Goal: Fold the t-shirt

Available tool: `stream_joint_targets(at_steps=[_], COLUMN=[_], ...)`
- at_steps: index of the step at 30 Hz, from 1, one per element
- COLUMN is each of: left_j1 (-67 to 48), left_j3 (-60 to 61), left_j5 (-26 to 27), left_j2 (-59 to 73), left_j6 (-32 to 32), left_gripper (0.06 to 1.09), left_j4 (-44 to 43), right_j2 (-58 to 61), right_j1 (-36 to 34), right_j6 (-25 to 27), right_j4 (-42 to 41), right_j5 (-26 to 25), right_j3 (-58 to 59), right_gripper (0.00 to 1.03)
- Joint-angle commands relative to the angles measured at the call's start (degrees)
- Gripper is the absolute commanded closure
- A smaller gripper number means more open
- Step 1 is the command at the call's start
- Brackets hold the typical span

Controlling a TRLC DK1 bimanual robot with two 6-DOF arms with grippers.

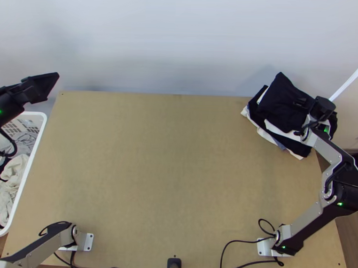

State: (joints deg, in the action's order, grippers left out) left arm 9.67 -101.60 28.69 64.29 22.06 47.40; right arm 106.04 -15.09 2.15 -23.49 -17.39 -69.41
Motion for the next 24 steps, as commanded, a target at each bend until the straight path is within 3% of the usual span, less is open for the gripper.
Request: stream_joint_targets(at_steps=[1,6,14,19,24], left_j1=[0.6,1.1,1.7,2.6,4.0], left_j3=[1.1,2.2,2.2,2.1,2.1], left_j5=[0.2,0.2,0.2,0.2,0.2], left_j2=[-2.4,-3.6,-4.8,-5.3,-6.2], left_j6=[0.6,0.4,0.2,0.2,0.1], left_gripper=[0.10,0.10,0.10,0.10,0.10], left_j4=[-0.9,-0.9,-1.3,-1.3,-1.3], right_j2=[-3.6,-8.6,-14.1,-10.1,-1.1], right_j1=[-1.0,1.6,11.9,15.4,14.6], right_j6=[-0.2,-0.3,0.5,2.0,2.0], right_j4=[0.5,0.6,2.8,3.0,3.3], right_j5=[-1.9,-1.9,-1.5,-1.3,-1.3], right_j3=[-0.3,-2.7,-2.9,-4.2,-9.6], right_gripper=[0.03,0.03,0.03,0.03,0.04])
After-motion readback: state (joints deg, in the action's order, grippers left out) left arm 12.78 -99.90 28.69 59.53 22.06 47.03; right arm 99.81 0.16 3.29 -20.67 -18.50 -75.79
